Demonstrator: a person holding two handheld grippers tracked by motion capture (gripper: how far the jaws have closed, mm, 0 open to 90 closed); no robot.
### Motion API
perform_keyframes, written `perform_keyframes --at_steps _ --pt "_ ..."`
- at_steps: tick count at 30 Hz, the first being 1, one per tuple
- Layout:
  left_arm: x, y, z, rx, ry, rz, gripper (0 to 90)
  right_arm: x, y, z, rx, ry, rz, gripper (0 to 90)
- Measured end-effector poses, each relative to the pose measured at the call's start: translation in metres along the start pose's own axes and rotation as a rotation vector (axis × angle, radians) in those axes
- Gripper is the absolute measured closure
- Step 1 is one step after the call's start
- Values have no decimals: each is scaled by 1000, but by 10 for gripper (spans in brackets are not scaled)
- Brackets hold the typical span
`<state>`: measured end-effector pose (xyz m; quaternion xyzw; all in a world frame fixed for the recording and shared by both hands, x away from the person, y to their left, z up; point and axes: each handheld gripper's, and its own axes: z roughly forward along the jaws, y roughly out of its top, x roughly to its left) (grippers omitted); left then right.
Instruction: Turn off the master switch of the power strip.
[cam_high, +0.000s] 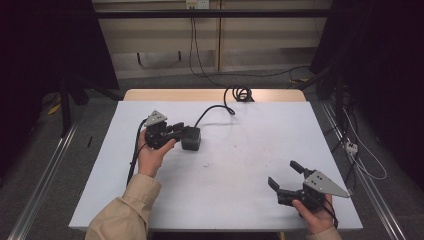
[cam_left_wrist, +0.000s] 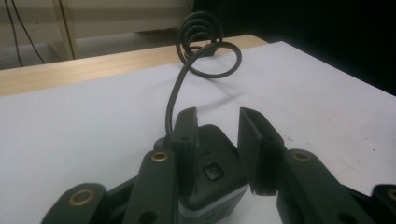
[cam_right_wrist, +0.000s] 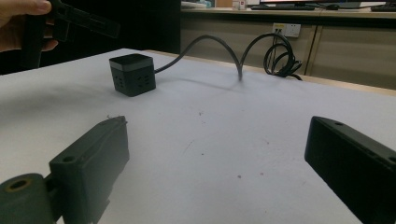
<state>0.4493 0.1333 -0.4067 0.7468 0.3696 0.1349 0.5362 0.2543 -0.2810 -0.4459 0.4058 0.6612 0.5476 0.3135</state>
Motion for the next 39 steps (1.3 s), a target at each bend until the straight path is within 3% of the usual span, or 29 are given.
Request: perform_keyframes --at_steps 12,33,39 --pt "0 -1 3 13 8 0 764 0 0 0 1 2 -1 60" --pt "1 -3 6 46 4 1 795 0 0 0 1 3 -1 62" --pt "-1 -5 9 61 -5 -19 837 0 0 0 0 4 0 62"
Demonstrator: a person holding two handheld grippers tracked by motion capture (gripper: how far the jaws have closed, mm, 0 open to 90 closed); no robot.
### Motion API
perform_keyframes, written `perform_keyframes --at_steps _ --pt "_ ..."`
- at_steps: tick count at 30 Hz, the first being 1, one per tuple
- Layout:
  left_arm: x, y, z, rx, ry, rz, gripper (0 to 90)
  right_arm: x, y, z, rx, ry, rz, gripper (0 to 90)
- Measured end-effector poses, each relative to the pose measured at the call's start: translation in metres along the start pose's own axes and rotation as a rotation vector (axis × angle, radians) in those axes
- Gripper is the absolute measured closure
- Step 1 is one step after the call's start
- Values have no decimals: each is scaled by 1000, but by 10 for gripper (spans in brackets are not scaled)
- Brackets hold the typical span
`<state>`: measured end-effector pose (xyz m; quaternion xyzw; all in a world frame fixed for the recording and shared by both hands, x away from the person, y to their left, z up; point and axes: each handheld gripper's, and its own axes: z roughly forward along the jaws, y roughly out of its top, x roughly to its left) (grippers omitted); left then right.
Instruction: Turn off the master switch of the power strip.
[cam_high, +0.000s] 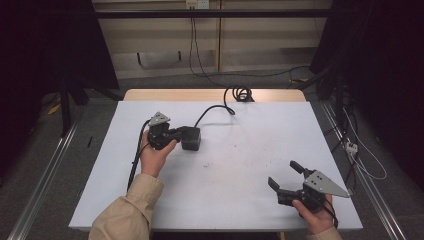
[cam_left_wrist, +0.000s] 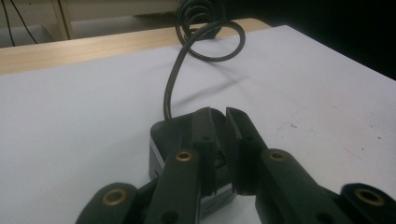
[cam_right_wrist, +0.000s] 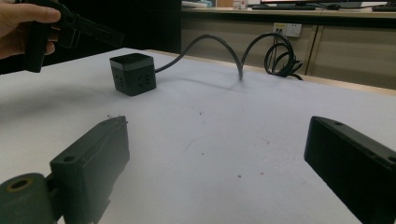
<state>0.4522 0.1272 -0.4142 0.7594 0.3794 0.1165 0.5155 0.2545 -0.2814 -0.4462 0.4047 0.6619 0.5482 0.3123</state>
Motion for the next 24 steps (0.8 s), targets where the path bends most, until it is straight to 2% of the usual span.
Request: perform_keyframes --at_steps 6,17,24 --pt "1 0 1 22 4 1 871 0 0 0 -3 -2 -2 62" --pt "-1 -1 2 24 9 -6 900 0 0 0 -3 0 -1 62" --pt "-1 -2 4 38 11 6 900 -1 0 0 -4 -1 -1 63"
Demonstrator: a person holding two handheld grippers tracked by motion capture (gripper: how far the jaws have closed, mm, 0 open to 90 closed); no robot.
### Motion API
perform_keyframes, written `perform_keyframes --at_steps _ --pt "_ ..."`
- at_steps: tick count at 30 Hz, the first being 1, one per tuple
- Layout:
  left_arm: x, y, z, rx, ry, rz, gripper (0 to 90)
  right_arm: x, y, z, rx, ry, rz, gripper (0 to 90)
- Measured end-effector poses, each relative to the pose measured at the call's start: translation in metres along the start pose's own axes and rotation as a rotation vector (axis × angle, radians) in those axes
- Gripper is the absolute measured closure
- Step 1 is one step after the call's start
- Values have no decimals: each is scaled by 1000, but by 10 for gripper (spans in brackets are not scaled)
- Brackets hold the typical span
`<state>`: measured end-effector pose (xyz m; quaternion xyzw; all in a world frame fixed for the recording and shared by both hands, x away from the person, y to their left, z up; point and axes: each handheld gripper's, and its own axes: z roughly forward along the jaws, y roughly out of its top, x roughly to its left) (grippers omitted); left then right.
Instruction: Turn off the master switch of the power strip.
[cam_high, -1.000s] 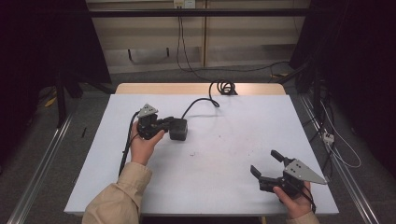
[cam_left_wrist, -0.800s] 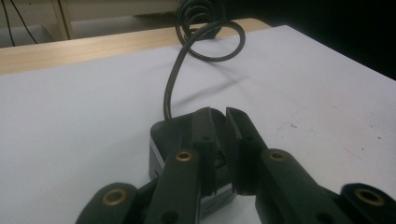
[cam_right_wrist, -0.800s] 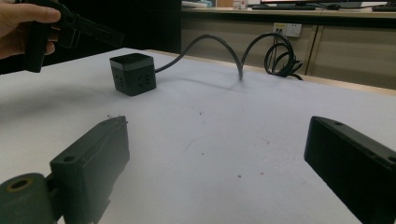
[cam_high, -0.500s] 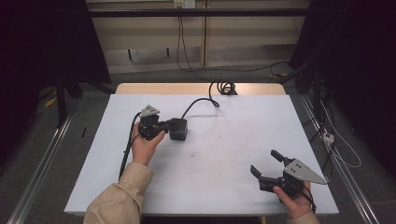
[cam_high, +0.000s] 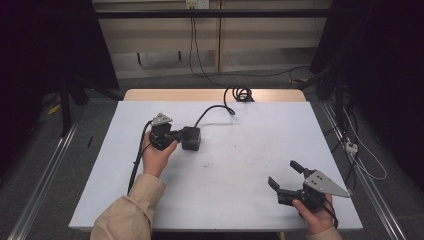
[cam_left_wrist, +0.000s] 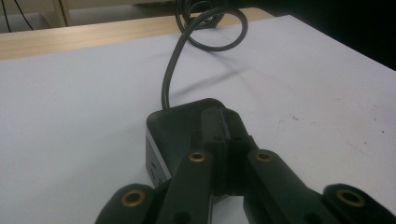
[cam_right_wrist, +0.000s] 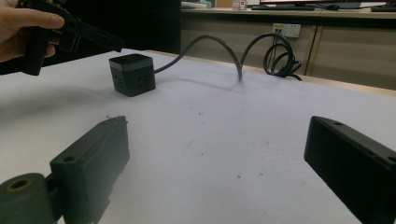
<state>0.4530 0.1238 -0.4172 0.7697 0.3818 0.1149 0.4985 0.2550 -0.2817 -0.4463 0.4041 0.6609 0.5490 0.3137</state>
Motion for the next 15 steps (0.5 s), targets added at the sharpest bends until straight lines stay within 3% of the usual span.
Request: perform_keyframes --at_steps 15 --pt "-2 -2 5 8 -5 -4 900 0 0 0 1 1 0 62"
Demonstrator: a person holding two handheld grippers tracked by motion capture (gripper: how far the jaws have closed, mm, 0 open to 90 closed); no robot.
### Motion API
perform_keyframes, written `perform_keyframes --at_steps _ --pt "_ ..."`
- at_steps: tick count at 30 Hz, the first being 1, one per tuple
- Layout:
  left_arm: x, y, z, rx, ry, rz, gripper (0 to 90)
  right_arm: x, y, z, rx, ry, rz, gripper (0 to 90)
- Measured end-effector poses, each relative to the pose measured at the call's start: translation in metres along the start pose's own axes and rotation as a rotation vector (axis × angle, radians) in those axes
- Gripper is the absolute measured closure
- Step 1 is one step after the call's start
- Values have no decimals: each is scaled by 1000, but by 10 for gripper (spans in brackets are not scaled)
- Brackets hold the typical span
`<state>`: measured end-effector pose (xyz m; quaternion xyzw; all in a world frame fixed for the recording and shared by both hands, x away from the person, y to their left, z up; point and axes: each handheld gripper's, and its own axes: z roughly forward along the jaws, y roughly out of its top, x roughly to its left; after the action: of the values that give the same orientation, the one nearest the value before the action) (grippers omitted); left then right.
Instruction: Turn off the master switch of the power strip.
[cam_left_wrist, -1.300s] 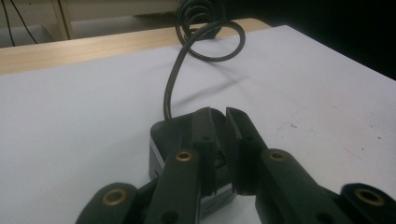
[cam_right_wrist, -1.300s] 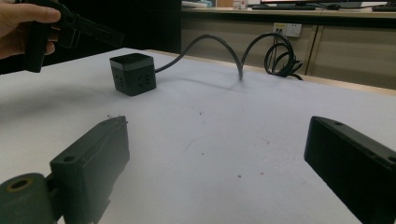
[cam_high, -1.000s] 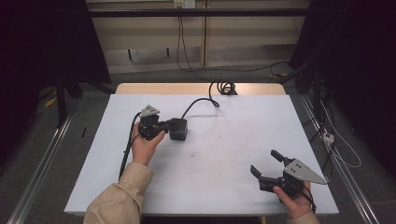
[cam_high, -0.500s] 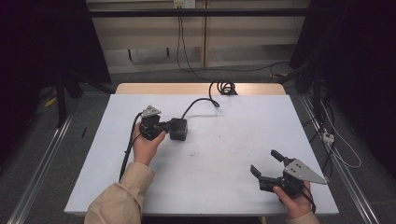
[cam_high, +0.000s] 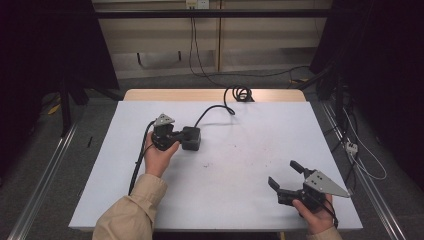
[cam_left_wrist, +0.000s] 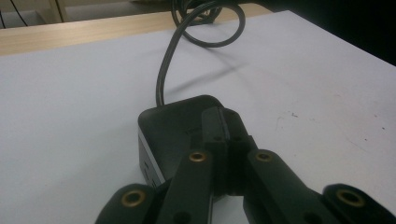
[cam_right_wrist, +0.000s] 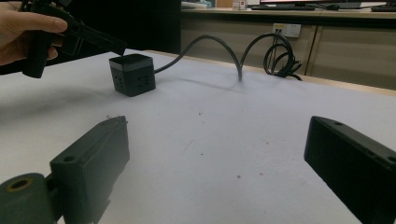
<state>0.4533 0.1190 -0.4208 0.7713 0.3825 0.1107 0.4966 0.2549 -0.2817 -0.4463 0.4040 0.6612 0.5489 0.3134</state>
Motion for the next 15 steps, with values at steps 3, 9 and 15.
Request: perform_keyframes --at_steps 3,9,15 --pt "1 0 0 6 2 8 900 0 0 0 0 1 1 62" --pt "1 0 0 6 5 12 900 0 0 0 2 2 1 62" --pt "1 -1 2 10 12 7 900 0 0 0 2 2 1 62"
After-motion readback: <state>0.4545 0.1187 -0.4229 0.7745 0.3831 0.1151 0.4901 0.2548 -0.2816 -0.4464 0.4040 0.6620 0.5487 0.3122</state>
